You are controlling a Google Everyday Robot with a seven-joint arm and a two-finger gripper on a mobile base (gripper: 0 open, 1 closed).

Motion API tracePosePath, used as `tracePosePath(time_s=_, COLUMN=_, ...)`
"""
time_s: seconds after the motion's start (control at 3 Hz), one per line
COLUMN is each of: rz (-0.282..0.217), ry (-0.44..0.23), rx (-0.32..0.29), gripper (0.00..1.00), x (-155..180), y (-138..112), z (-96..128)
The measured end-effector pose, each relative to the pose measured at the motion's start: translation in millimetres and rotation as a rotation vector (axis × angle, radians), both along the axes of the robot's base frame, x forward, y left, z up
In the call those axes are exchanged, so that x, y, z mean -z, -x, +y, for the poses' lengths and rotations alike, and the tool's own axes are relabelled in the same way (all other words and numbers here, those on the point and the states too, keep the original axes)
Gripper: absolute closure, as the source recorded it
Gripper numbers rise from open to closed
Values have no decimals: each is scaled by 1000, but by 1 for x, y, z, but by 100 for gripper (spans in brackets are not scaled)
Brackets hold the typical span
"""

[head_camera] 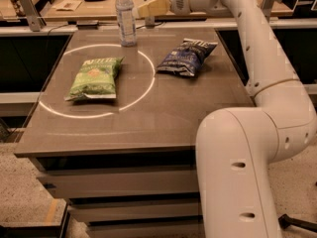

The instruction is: Move blue plastic bottle near blue chip bag

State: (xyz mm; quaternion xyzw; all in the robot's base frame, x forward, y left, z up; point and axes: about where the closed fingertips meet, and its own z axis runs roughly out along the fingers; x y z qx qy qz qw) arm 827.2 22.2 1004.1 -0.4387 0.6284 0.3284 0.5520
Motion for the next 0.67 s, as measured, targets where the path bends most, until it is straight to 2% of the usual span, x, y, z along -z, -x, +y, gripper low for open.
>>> tracePosePath(time_s=0.33, rz=5, ry=46, rx=32, gripper=0, x=8, y=-6, z=7)
tracePosePath(time_s=0.67, rz=25, ry=41, rx=83, gripper=0, x=18, y=-16, z=11)
